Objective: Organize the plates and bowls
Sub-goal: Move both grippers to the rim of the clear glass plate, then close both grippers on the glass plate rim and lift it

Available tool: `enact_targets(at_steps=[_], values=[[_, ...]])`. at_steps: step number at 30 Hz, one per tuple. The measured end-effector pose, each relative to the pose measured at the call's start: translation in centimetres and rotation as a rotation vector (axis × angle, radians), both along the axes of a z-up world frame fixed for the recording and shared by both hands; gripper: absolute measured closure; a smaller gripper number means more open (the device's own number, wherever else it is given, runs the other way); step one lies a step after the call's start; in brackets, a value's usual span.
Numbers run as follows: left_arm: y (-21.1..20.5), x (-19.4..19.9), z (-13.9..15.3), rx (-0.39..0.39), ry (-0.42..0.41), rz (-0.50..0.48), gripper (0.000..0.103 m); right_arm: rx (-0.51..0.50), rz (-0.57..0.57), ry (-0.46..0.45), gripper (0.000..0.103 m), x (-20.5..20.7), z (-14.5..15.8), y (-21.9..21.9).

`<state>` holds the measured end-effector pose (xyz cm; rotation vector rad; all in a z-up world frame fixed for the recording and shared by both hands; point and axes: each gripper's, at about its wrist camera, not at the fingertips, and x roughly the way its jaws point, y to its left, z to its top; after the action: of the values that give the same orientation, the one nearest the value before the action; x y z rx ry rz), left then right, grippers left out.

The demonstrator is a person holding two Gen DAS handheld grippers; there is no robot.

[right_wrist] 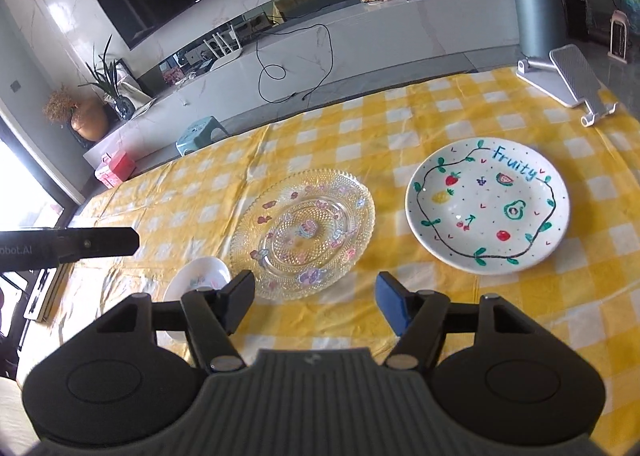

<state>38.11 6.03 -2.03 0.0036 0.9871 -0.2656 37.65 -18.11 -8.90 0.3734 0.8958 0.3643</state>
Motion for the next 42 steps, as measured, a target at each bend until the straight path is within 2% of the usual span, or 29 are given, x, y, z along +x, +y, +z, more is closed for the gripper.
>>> enact_targets(at_steps=[3, 6, 7, 10, 15, 19, 25, 28, 31, 39, 42], values=[[-0.4, 2.4, -1.4, 0.020, 0.037, -0.028, 0.056, 0.060, -0.041, 0.044, 0.047, 1.3, -1.4, -0.7], [-0.3, 4.6, -3.4, 0.068, 0.066, -0.048, 0.069, 0.130, -0.070, 0.103, 0.059, 2.2, -2.9, -1.5], [0.0, 5.4, -4.1, 0.068, 0.086, -0.040, 0.070, 0.150, -0.083, 0.120, 0.059, 2.4, -3.2, -1.7], [1.1, 7.3, -5.8, 0.018, 0.125, -0.011, 0.074, 0.172, -0.117, 0.135, 0.066, 3.0, -4.0, -2.3], [2.6, 9.1, -7.8, -0.023, 0.169, 0.027, 0.075, 0.216, -0.158, 0.163, 0.068, 3.9, -5.1, -3.0], [3.1, 10.1, -8.5, -0.079, 0.194, 0.034, 0.075, 0.233, -0.176, 0.189, 0.072, 4.4, -5.8, -3.1], [3.3, 10.9, -9.4, -0.109, 0.220, 0.028, 0.076, 0.245, -0.179, 0.189, 0.075, 4.8, -6.3, -2.7], [3.4, 10.9, -9.6, -0.132, 0.221, 0.019, 0.078, 0.240, -0.176, 0.182, 0.079, 4.9, -6.3, -2.3], [3.5, 10.9, -9.6, -0.153, 0.220, 0.010, 0.085, 0.239, -0.175, 0.177, 0.085, 5.0, -6.5, -2.1], [2.8, 10.7, -9.5, -0.129, 0.206, 0.006, 0.087, 0.258, -0.168, 0.179, 0.097, 5.0, -7.1, -1.7], [2.4, 10.5, -9.3, -0.124, 0.209, 0.009, 0.089, 0.241, -0.163, 0.184, 0.097, 4.9, -6.9, -1.7]])
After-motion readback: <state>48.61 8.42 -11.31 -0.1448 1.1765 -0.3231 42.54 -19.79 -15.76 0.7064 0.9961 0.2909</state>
